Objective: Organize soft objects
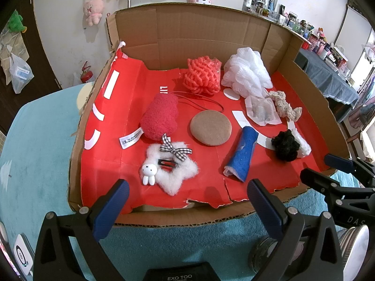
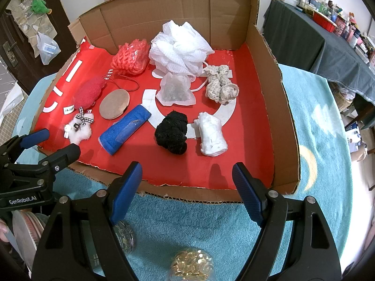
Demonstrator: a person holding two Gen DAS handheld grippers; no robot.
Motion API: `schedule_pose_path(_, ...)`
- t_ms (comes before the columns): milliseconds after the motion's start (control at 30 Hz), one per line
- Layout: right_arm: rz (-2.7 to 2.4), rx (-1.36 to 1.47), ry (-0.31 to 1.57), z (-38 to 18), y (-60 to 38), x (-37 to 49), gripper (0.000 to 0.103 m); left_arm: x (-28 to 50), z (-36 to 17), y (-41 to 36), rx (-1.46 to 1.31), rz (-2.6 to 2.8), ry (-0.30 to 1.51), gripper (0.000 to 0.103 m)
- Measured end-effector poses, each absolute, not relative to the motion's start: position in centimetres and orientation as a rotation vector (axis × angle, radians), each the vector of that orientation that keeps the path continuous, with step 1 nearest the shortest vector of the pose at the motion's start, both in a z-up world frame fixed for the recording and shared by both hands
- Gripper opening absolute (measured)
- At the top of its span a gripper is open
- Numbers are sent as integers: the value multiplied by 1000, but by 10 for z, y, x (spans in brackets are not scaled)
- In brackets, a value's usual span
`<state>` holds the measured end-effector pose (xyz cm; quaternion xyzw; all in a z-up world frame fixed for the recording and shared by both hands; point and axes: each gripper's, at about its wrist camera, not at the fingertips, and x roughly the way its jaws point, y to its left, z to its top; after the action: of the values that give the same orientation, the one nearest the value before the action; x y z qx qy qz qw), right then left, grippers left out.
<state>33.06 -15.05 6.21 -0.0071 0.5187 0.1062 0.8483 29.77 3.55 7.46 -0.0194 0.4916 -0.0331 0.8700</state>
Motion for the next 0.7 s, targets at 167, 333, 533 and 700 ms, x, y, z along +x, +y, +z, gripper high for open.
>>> schedule_pose_path(167,222,-16,1090,63,-150,331,79,297,74,35,-41,-70,1027,102)
schedule_pose_path(333,219,-22,1091,64,-150,330,79,296,75,35,-41,-71,1021,102)
schedule_pose_path(533,212,-10,1083,65,-151,330,79,294,78,41,-67,-55,1002,102)
schedule_pose_path(700,211,2,1032,80,-154,326,79,278,95,50,-56,-9,941,102)
